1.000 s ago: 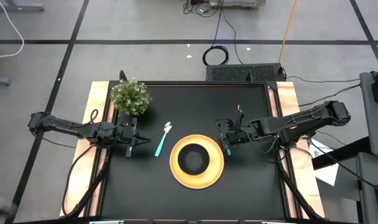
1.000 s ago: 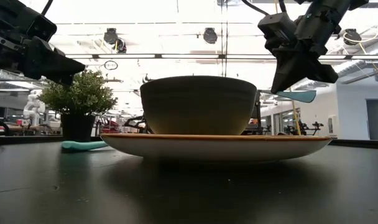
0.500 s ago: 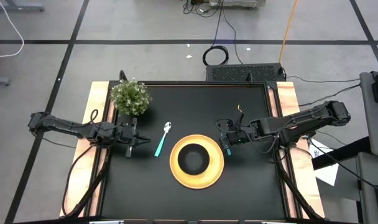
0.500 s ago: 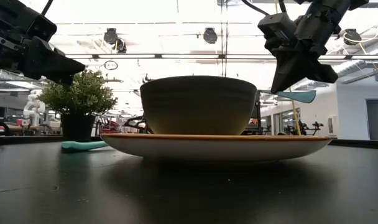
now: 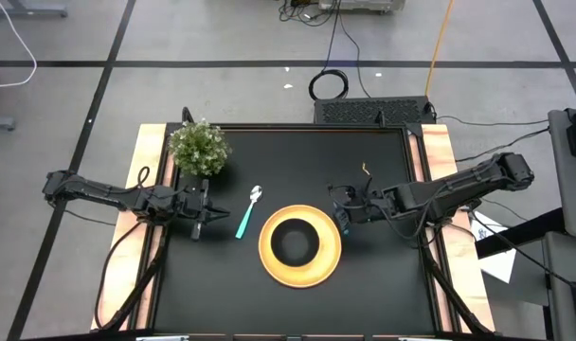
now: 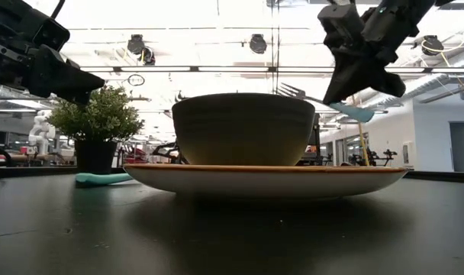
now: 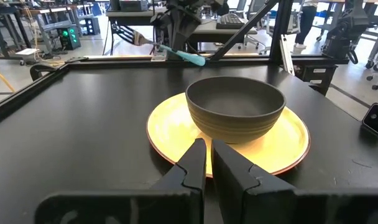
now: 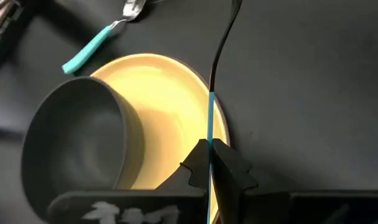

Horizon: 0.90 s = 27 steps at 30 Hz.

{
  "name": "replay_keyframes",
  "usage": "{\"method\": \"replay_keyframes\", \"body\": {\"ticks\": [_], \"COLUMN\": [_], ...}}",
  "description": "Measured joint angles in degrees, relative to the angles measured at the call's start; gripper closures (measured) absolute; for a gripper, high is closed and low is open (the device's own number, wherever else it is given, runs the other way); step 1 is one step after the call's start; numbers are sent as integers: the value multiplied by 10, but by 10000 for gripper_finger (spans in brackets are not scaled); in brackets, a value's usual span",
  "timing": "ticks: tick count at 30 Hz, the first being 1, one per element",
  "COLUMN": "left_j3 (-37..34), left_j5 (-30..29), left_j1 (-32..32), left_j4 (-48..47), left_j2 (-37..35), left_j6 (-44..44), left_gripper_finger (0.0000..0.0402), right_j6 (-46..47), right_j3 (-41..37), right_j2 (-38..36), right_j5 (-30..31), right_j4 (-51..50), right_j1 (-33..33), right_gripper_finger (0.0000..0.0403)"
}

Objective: Set table place
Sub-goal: Put the blue fork on the yellow plate to the right of the black bowl

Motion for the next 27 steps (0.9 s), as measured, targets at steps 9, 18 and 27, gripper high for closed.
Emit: {"method": "replay_keyframes", "body": {"ticks": [9,18,27], "left_j3": [0,0,0], "left_j5": [0,0,0], "left_j1": [0,0,0], "left_j4": [0,0,0], "left_j2": [0,0,0], "left_j6": [0,-3,-5], "left_gripper_finger": [371,371,371], "right_j6": [-51,-54,57], "right_j3": [-1,-54,-141], "right_j2": [-62,-80,-81], "right_j5": [74,81,51], "right_j4": [-14,59,190], "right_j1": [24,26,50], "right_gripper_finger": [403,403,403]}}
